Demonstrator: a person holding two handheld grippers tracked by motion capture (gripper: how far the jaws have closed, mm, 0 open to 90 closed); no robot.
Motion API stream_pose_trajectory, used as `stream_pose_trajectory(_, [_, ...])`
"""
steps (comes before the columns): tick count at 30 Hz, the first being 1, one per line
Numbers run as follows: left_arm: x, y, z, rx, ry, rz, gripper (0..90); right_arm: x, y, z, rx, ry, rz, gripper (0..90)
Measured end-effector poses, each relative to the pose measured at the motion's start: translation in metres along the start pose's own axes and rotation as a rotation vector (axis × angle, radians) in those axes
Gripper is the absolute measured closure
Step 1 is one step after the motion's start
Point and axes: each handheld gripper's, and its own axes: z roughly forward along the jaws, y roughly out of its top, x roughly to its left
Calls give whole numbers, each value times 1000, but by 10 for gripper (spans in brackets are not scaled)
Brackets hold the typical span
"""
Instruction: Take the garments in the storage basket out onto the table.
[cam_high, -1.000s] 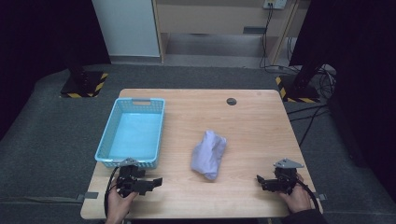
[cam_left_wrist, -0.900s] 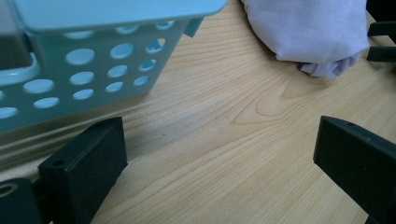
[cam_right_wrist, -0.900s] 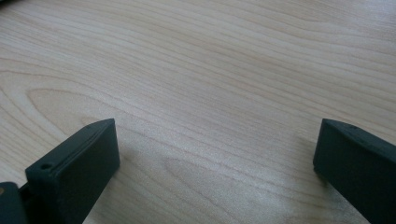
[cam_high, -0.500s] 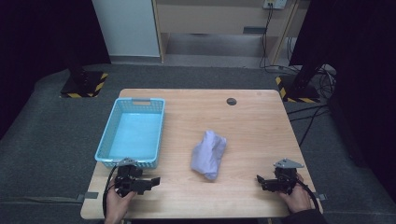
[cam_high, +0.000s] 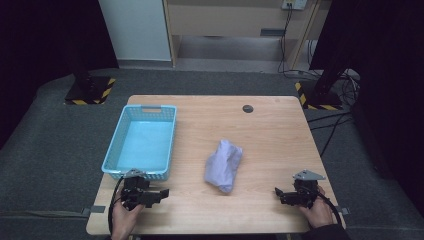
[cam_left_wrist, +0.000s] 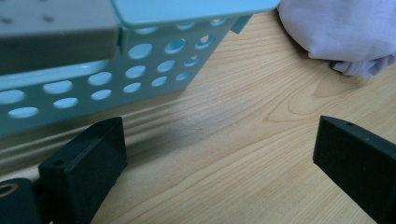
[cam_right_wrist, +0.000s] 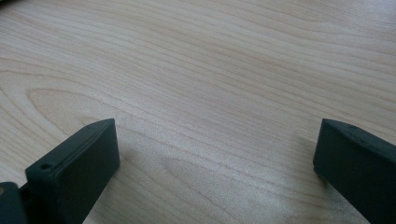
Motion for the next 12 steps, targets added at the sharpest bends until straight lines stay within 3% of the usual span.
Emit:
stream_pose_trajectory(6, [3,0,-1,4,19,0,18,0,0,0,0,0,0,6])
stream_pose_trajectory(12, [10,-4,-5,9,72,-17,17,0,0,0,0,0,0,6])
